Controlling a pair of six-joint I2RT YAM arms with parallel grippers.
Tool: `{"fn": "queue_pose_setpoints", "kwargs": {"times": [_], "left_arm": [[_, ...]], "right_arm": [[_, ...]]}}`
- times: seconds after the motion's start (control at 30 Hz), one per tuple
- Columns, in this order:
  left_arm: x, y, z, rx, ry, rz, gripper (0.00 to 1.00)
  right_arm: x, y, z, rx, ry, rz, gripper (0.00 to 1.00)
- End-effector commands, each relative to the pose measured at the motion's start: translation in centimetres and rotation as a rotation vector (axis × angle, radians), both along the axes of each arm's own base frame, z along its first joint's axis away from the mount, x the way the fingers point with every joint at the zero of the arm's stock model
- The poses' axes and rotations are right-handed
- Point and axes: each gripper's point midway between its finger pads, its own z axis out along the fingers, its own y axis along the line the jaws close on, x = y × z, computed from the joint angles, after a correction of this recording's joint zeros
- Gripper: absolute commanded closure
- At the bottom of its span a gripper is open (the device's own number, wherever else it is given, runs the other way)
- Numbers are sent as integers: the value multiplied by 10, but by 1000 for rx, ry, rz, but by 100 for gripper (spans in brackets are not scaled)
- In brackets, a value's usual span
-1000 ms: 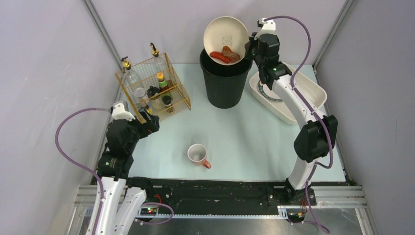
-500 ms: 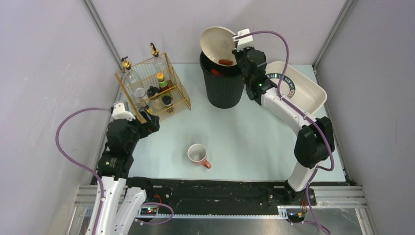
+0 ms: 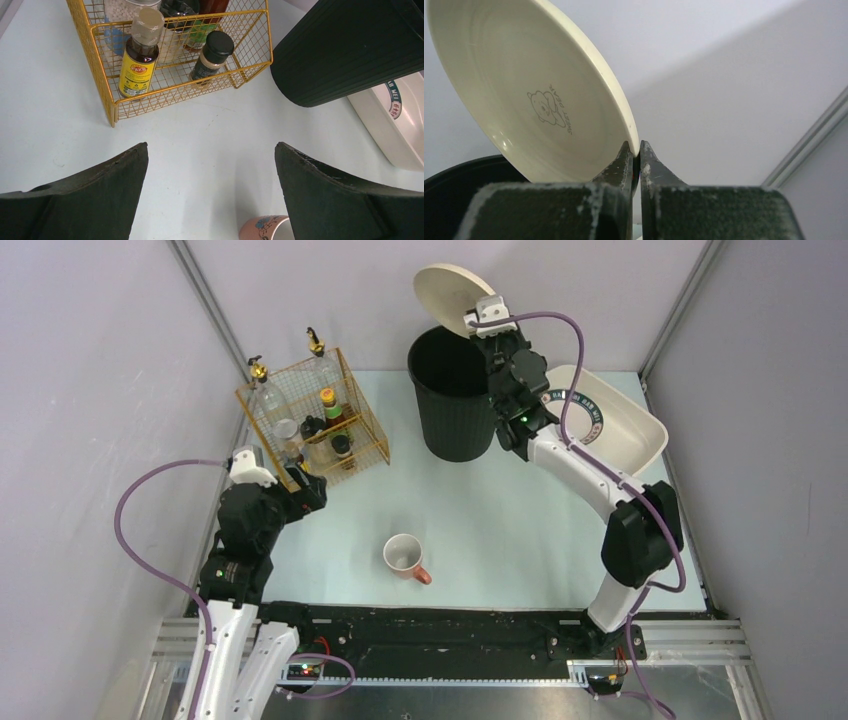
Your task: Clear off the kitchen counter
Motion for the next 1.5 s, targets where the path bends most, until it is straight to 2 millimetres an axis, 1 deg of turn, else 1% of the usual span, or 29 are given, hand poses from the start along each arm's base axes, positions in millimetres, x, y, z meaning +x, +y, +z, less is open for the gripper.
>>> {"fn": "queue_pose_setpoints", "kwargs": {"times": [0.0, 0.13, 0.17, 0.2, 0.23, 0.27, 0.3, 0.33, 0.37, 0.4, 0.47, 0.5, 0.53, 0.57, 0.6, 0.63, 0.73, 0.77, 0.8, 0.9, 0.97, 1.03, 1.07, 1.1, 1.13, 1.17, 1.33, 1.37, 1.47], "left_arm": [[1, 1, 4, -11, -17, 9, 0], [2, 1, 3, -11, -13, 8, 0], [2, 1, 3, -11, -13, 7, 0], [2, 1, 3, -11, -13, 8, 0], [2, 1, 3, -12, -13, 7, 0], [2, 1, 3, -12, -13, 8, 0], [2, 1, 3, -11, -13, 8, 0], [2, 1, 3, -12, -12, 7, 0], [2, 1, 3, -11, -12, 7, 0], [2, 1, 3, -11, -12, 7, 0], [2, 1, 3, -12, -11, 5, 0], [2, 1, 3, -12, -12, 5, 0], [2, 1, 3, -13, -13, 6, 0], [2, 1, 3, -13, -12, 6, 0], [2, 1, 3, -13, -12, 7, 0], [2, 1, 3, -13, -11, 6, 0], [2, 0, 2, -14, -9, 3, 0], [2, 0, 2, -14, -9, 2, 0], [2, 0, 3, -14, -10, 3, 0], [2, 0, 2, -15, -8, 1, 0], [2, -1, 1, -17, -5, -4, 1], [3, -2, 0, -17, 2, -8, 2], [3, -2, 0, -18, 2, -10, 2], [3, -3, 0, -18, 2, -12, 2], [3, -3, 0, -19, 2, -13, 2], [3, -3, -1, -18, 3, -15, 2], [3, -5, -2, -21, 11, -23, 2], [4, -5, -3, -21, 14, -23, 2], [4, -5, -4, -21, 20, -24, 2]], "right_arm": [[-41, -41, 69, 126, -185, -62, 100], [-48, -70, 74, 215, -166, -90, 100], [-50, -83, 75, 235, -155, -109, 100], [-51, -89, 75, 282, -149, -101, 100], [-54, -102, 76, 301, -134, -121, 100], [-54, -108, 74, 356, -127, -107, 100], [-56, -122, 73, 372, -103, -124, 100], [-55, -126, 71, 439, -97, -105, 100], [-56, -143, 66, 452, -64, -132, 100], [-56, -147, 64, 519, -55, -107, 100], [-52, -177, 42, 579, 28, -147, 100], [-54, -182, 42, 642, 31, -133, 100], [-53, -196, 30, 653, 74, -156, 100], [-54, -200, 27, 698, 82, -150, 100], [-55, -212, 17, 709, 117, -169, 100], [-54, -217, 11, 751, 129, -169, 100], [-53, -239, -23, 812, 231, -213, 100], [-51, -238, -32, 841, 256, -201, 100], [-51, -251, -45, 857, 283, -237, 100], [-46, -257, -76, 929, 365, -243, 100], [-43, -264, -103, 979, 435, -266, 100], [-38, -266, -126, 1024, 500, -270, 100], [-37, -267, -133, 1047, 517, -273, 100], [-35, -266, -146, 1060, 560, -275, 100], [-34, -267, -152, 1076, 574, -279, 100], [-32, -269, -166, 1046, 614, -294, 100], [-22, -267, -209, 1145, 704, -315, 100], [-18, -266, -222, 1165, 730, -324, 100], [-13, -265, -243, 1213, 781, -322, 100]]}}
